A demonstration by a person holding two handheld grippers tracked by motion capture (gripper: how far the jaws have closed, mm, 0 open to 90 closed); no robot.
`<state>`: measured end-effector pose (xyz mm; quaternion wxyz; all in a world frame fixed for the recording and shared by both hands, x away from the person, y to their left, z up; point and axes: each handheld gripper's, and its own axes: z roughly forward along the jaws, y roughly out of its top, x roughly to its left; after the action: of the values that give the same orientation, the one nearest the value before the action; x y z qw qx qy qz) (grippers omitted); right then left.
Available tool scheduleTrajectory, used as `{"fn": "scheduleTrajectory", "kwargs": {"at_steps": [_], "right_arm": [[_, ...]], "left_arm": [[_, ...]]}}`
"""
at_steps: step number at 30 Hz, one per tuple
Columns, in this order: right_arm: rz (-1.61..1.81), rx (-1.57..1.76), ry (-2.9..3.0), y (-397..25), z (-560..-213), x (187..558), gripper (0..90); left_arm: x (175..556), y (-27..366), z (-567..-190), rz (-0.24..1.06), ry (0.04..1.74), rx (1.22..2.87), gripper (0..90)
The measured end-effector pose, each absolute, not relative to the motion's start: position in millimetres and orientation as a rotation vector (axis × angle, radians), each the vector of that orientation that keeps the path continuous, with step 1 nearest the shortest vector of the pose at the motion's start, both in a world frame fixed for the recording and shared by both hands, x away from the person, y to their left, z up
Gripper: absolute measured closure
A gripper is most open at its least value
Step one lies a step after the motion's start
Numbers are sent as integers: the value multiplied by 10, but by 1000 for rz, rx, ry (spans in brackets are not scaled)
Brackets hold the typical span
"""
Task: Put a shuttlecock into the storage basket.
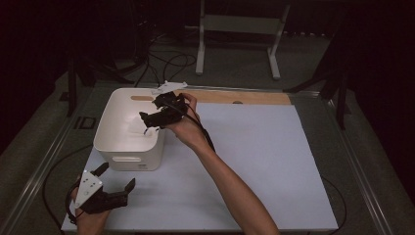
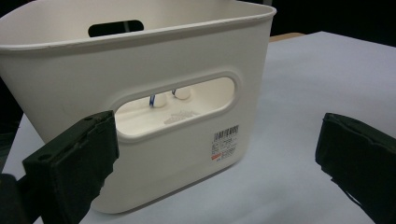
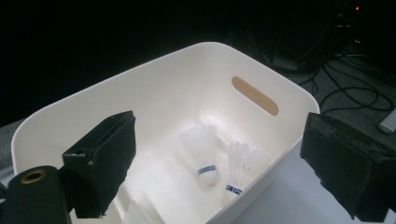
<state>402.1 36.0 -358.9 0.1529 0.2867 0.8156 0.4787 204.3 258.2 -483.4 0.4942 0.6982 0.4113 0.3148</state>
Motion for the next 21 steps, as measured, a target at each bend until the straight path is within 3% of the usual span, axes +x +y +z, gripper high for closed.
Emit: {"fn": "scheduleTrajectory", "kwargs": {"at_steps": [21], "right_arm": [[1379, 841, 2341, 150, -3696, 3939, 96]], "left_arm": [[2049, 2570, -4836, 759, 996, 1691, 0]]}}
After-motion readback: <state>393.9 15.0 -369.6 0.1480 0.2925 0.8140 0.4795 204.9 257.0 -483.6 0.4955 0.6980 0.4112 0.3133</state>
